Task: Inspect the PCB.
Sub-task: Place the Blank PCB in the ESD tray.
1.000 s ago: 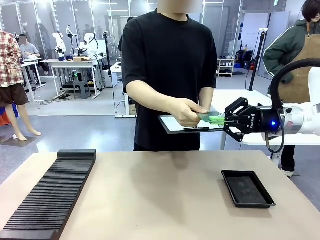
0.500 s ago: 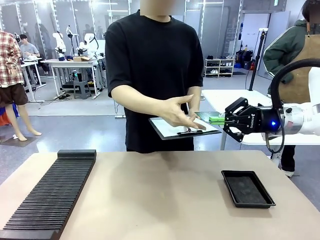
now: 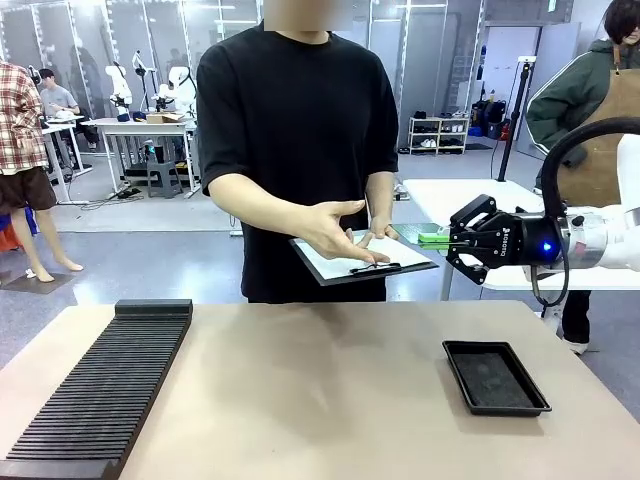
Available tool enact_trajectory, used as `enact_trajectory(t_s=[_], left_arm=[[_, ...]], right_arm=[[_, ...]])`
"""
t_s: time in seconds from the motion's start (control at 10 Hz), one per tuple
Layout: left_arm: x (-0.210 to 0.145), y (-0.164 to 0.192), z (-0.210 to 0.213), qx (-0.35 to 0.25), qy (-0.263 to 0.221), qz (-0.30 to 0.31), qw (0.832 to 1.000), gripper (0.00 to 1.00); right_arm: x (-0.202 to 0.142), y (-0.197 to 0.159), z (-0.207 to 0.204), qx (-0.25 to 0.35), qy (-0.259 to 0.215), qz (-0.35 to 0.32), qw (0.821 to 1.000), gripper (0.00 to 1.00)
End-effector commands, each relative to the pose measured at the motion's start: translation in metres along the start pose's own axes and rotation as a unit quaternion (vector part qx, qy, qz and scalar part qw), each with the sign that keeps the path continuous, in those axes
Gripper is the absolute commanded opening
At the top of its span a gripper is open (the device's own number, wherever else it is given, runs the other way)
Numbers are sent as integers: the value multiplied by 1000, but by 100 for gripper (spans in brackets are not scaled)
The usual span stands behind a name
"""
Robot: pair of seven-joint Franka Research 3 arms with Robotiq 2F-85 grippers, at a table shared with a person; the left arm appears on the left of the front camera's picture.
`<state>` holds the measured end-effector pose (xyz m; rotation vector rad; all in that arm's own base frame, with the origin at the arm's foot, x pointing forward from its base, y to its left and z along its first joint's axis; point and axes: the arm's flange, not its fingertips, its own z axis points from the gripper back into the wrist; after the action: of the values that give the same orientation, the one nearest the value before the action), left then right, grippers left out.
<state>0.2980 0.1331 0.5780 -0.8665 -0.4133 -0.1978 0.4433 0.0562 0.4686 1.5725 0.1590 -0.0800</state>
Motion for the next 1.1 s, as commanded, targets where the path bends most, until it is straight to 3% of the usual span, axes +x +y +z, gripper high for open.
enact_trajectory(t_s=[0.0,0.5,1.0], left_arm=[[0,-2,2,9,4,4,1000,100],[0,-2,2,9,4,4,1000,100],[0,-2,2,9,4,4,1000,100]], right_arm=[[1,1,-3,4,-2,2,1000,0],[0,0,0,0,0,0,1000,3],[-61,33,37,-152,-44,60,986,3]])
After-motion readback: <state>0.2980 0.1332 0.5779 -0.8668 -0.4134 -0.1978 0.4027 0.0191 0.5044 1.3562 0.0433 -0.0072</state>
